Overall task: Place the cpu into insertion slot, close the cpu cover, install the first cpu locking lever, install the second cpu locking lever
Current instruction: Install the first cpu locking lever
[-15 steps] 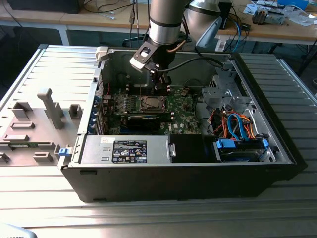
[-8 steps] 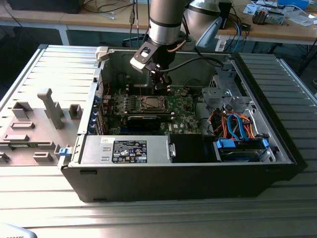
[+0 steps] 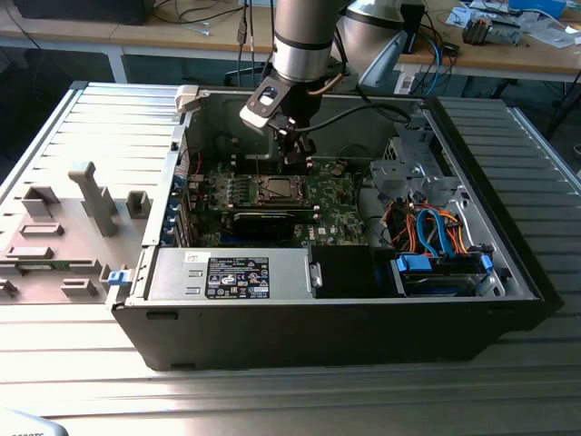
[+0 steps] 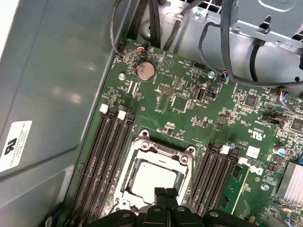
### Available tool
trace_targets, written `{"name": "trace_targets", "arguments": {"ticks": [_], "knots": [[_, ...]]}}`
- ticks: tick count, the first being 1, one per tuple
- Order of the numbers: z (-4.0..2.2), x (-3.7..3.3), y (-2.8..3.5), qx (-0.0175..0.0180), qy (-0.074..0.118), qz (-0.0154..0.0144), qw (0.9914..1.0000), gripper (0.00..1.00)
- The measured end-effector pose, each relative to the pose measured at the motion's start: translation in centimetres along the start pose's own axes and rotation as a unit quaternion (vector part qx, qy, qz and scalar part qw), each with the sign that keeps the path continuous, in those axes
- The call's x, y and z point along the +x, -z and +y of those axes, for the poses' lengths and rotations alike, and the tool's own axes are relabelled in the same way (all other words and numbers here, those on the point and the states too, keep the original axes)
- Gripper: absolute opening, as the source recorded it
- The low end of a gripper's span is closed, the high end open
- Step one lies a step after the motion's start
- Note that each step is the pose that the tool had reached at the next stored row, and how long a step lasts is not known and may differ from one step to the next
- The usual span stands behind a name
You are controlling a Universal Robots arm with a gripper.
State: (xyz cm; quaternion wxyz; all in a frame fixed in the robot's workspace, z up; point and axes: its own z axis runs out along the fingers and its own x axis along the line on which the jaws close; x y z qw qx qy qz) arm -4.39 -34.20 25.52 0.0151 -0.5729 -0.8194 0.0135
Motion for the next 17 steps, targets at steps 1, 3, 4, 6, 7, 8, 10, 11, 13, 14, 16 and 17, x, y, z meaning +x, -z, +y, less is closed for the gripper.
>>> {"name": "trace_targets", "arguments": {"ticks": [1, 3, 4, 6, 7, 8, 10, 11, 13, 14, 16, 17], "knots": [[0.00, 0.00, 0.00, 0.0000, 0.003, -0.0001, 1.00000, 0.11], [0.00, 0.00, 0.00, 0.0001, 0.005, -0.0002, 0.99999, 0.11], [0.00, 0.00, 0.00, 0.0001, 0.006, -0.0003, 0.99998, 0.11], [0.00, 0.00, 0.00, 0.0001, 0.008, -0.0003, 0.99997, 0.11], [0.00, 0.00, 0.00, 0.0001, 0.009, -0.0003, 0.99996, 0.11], [0.00, 0.00, 0.00, 0.0001, 0.009, -0.0004, 0.99995, 0.11], [0.00, 0.00, 0.00, 0.0001, 0.011, -0.0005, 0.99994, 0.11], [0.00, 0.00, 0.00, 0.0001, 0.012, -0.0005, 0.99993, 0.11], [0.00, 0.00, 0.00, 0.0001, 0.014, -0.0006, 0.99990, 0.11], [0.00, 0.00, 0.00, 0.0001, 0.015, -0.0006, 0.99989, 0.11], [0.00, 0.00, 0.00, 0.0001, 0.017, -0.0007, 0.99986, 0.11], [0.00, 0.00, 0.00, 0.0002, 0.018, -0.0007, 0.99985, 0.11]]}}
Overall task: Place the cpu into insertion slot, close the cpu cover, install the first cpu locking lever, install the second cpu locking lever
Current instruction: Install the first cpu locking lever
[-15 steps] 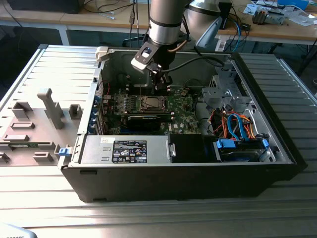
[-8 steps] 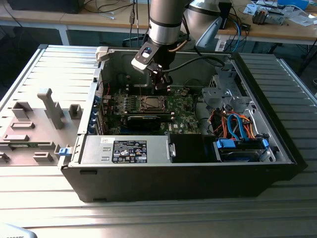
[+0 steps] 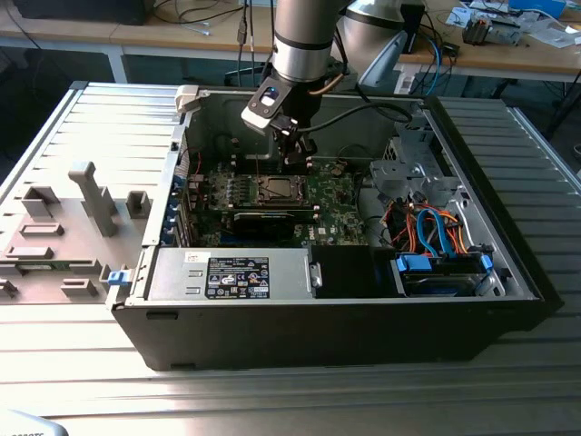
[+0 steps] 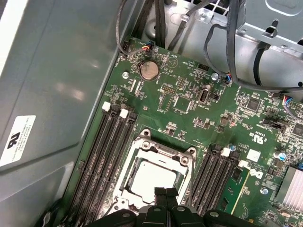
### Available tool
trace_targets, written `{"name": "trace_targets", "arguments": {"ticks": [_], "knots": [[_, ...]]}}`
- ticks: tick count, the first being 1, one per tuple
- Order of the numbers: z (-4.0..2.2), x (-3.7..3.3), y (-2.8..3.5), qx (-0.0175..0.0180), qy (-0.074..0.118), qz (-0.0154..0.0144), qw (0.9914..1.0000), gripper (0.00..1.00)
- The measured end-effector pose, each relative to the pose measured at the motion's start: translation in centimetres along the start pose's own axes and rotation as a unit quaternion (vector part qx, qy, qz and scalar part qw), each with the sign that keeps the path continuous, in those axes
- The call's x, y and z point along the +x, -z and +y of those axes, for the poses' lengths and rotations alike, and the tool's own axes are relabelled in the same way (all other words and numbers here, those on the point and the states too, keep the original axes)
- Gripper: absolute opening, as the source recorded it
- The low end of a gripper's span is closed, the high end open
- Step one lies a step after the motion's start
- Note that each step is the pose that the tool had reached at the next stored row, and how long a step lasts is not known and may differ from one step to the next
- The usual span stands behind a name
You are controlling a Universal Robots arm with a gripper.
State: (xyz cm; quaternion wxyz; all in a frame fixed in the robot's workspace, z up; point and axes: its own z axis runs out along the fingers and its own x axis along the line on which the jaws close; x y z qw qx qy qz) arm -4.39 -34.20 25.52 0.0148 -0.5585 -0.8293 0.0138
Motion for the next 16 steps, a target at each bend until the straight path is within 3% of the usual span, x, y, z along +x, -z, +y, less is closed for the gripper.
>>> {"name": "trace_targets", "arguments": {"ticks": [16], "knots": [[0.00, 0.00, 0.00, 0.0003, 0.027, -0.0011, 0.99963, 0.11]]}}
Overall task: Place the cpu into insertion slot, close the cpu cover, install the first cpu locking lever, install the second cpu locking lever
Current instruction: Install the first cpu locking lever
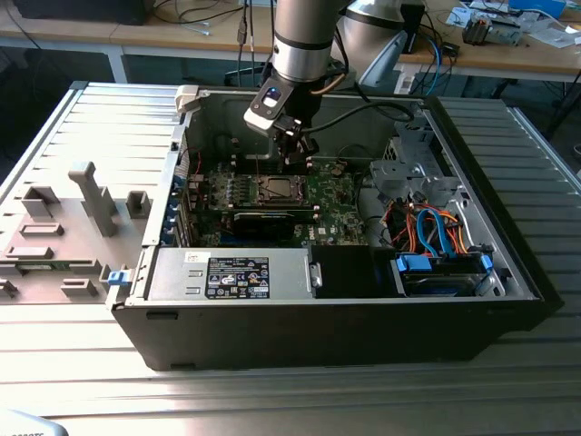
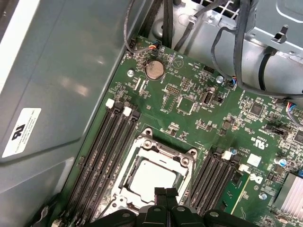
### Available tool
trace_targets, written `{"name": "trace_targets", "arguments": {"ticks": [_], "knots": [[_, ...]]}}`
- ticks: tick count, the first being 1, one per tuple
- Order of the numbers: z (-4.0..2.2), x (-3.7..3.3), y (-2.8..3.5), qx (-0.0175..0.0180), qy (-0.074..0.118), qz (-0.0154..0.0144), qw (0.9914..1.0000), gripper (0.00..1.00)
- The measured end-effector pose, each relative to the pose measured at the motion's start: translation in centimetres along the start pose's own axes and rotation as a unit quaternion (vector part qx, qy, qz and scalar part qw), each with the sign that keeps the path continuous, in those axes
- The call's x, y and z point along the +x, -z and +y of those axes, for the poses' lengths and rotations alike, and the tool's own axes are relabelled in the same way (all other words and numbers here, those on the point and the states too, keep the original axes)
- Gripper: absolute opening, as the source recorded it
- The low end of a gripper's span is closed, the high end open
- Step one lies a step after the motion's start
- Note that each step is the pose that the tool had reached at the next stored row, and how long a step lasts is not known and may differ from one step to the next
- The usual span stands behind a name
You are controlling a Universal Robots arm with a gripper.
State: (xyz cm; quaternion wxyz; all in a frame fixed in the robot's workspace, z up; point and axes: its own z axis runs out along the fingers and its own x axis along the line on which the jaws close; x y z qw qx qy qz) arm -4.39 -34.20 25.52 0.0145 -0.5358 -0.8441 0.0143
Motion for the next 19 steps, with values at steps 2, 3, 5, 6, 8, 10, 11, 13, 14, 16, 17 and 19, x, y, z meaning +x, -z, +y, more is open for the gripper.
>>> {"name": "trace_targets", "arguments": {"ticks": [2, 3, 5, 6, 8, 10, 11, 13, 14, 16, 17, 19], "knots": [[0.00, 0.00, 0.00, 0.0000, 0.002, -0.0001, 1.00000, 0.11], [0.00, 0.00, 0.00, 0.0000, 0.003, -0.0001, 0.99999, 0.11], [0.00, 0.00, 0.00, 0.0000, 0.005, -0.0002, 0.99999, 0.11], [0.00, 0.00, 0.00, 0.0000, 0.006, -0.0002, 0.99998, 0.11], [0.00, 0.00, 0.00, 0.0000, 0.008, -0.0003, 0.99997, 0.11], [0.00, 0.00, -0.01, 0.0001, 0.009, -0.0003, 0.99996, 0.11], [0.00, 0.00, -0.01, 0.0001, 0.010, -0.0004, 0.99995, 0.11], [0.00, 0.00, -0.01, 0.0001, 0.012, -0.0004, 0.99993, 0.11], [0.00, 0.00, -0.01, 0.0001, 0.013, -0.0005, 0.99992, 0.11], [0.00, 0.00, -0.01, 0.0001, 0.015, -0.0006, 0.99989, 0.11], [0.00, 0.00, -0.01, 0.0001, 0.015, -0.0006, 0.99988, 0.11], [0.00, 0.00, -0.01, 0.0001, 0.017, -0.0007, 0.99985, 0.11]]}}
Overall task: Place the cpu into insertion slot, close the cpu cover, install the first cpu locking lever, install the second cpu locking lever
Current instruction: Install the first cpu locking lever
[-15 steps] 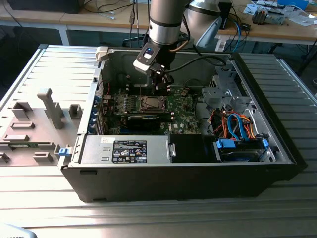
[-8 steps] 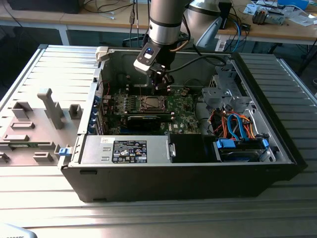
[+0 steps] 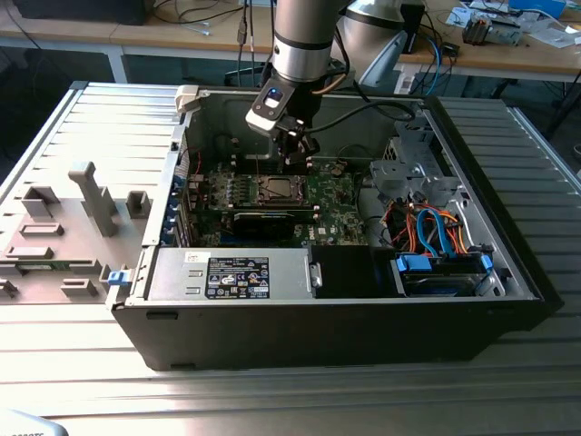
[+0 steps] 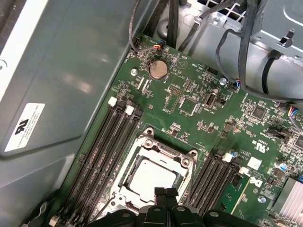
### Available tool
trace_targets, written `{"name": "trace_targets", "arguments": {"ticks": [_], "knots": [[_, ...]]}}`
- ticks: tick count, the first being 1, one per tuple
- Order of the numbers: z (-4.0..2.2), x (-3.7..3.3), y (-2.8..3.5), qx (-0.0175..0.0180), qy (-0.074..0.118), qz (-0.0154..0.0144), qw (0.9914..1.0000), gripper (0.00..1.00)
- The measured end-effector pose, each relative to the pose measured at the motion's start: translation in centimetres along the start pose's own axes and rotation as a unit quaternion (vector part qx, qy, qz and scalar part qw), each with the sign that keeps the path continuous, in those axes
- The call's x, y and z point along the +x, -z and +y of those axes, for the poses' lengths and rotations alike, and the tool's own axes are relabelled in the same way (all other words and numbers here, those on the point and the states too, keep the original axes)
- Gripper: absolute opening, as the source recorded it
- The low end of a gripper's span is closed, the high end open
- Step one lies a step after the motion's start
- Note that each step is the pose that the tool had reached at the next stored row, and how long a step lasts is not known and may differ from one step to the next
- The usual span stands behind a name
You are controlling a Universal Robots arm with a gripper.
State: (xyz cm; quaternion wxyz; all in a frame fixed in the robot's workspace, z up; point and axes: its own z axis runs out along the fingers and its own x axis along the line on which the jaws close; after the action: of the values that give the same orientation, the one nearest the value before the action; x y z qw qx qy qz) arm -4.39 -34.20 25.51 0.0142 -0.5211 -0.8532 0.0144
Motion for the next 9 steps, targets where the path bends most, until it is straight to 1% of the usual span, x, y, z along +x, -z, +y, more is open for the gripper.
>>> {"name": "trace_targets", "arguments": {"ticks": [9], "knots": [[0.00, 0.00, 0.00, 0.0001, 0.008, -0.0003, 0.99997, 0.11]]}}
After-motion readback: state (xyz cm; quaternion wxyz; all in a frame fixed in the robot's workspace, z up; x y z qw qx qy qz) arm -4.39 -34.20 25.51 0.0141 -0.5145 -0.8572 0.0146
